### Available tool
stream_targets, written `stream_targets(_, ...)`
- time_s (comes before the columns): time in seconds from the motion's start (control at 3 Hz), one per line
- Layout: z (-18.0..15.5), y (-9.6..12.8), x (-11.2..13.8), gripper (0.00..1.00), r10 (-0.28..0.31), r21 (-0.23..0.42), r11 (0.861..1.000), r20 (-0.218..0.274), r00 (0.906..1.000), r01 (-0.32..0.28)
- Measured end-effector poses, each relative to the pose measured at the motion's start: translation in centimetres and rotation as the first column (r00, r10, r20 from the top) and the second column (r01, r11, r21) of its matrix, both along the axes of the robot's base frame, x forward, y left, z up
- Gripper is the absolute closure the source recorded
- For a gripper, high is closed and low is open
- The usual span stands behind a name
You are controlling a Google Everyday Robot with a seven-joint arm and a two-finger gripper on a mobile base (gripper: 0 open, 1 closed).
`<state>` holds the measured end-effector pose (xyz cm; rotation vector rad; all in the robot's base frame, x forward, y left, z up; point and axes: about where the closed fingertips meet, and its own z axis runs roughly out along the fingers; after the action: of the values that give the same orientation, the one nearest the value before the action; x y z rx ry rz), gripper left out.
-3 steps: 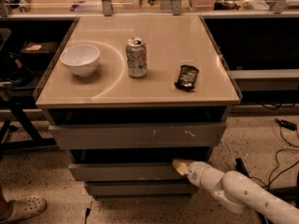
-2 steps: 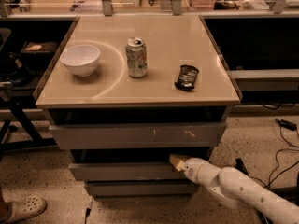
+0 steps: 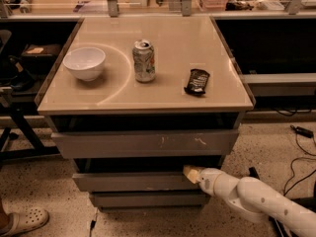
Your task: Close middle drawer
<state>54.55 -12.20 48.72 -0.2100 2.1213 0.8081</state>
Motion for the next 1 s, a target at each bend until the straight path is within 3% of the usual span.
stream_targets(0.33, 1.3, -4.9, -4.6, 1.0, -0.032, -0.069, 0.997, -0.122, 0.992, 0.024)
stream_targets(0.67, 0.8, -4.5, -3.8, 1.0, -0.022, -0.065, 0.998, -0.114, 0.9932, 0.014)
stream_targets(1.0, -1.8, -4.5, -2.7, 1.0, -0.052, -0.078, 0.996, -0.115, 0.9919, 0.043)
